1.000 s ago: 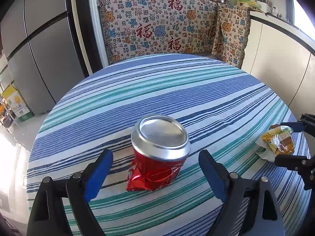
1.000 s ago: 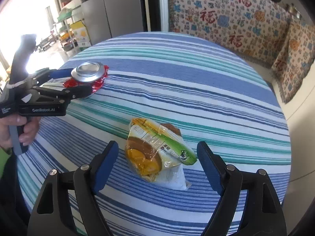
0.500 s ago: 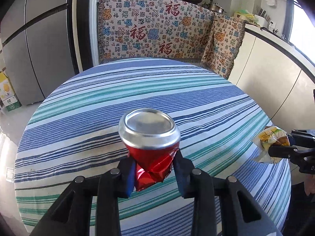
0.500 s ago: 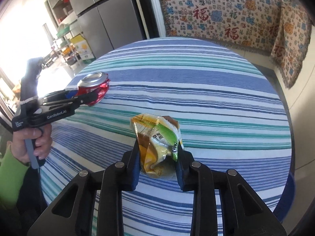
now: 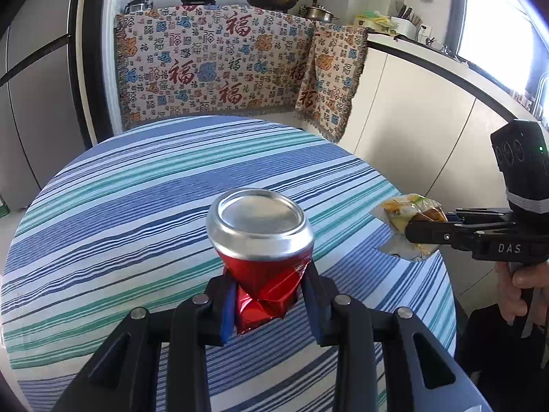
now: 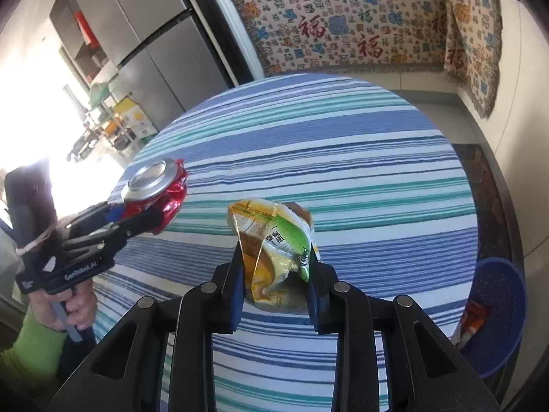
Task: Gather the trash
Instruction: 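Carry red can and yellow-green bag to the wastebasket and release both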
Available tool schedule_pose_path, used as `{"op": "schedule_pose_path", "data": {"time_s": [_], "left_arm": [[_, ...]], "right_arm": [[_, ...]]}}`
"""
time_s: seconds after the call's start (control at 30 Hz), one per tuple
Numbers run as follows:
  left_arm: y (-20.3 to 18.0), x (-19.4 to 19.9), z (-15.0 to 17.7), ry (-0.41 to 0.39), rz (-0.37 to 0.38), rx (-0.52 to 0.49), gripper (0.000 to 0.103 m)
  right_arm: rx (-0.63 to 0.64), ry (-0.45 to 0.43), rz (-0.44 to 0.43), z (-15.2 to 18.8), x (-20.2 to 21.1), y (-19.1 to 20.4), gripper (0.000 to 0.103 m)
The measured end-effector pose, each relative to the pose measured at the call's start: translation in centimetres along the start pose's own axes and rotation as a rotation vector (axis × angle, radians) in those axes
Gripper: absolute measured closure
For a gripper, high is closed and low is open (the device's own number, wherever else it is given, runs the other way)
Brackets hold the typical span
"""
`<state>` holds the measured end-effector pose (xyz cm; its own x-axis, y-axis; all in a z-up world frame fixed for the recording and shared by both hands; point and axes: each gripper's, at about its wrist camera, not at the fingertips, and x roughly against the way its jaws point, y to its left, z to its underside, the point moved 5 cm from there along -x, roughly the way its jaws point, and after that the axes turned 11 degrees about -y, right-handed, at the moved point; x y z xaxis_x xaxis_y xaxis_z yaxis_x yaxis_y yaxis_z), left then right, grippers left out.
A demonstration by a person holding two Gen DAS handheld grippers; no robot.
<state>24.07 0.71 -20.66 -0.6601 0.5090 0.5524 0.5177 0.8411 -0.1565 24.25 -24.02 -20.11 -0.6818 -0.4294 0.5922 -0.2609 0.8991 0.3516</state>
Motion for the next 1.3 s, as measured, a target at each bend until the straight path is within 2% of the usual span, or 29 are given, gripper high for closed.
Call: {"op": "schedule_pose_path", "data": {"time_s": [0.4, 0.67, 0.87, 1.13, 1.3], "left_arm": [[-11.4, -3.7, -1.6, 0.004, 0.164, -0.042, 0.07], [-21.0, -7.0, -2.0, 0.043, 0.294, -0.105, 0.07], [-28.7, -11.3, -0.9, 0.119, 0.376, -0.133, 0.07], [-35.0, -18.7, 1.5, 0.218, 0.385, -0.167, 0.07], [-36.4, -23.2, 3.8, 0.28, 0.369, -0.173, 0.07]], "right_arm": [[-0.12, -0.082, 0.099, 0.0, 7.1, -8.7, 0.073], [-0.177, -0.064, 0.281, 1.9, 12.6, -17.8, 0.073], [-0.28, -0.029, 0.376, 4.2, 14.8, -25.0, 0.073], [-0.392, 0.006, 0.419, 6.2, 14.6, -32.0, 0.073], [-0.479, 0.003, 0.416, 7.1, 13.9, -35.2, 0.073]]}}
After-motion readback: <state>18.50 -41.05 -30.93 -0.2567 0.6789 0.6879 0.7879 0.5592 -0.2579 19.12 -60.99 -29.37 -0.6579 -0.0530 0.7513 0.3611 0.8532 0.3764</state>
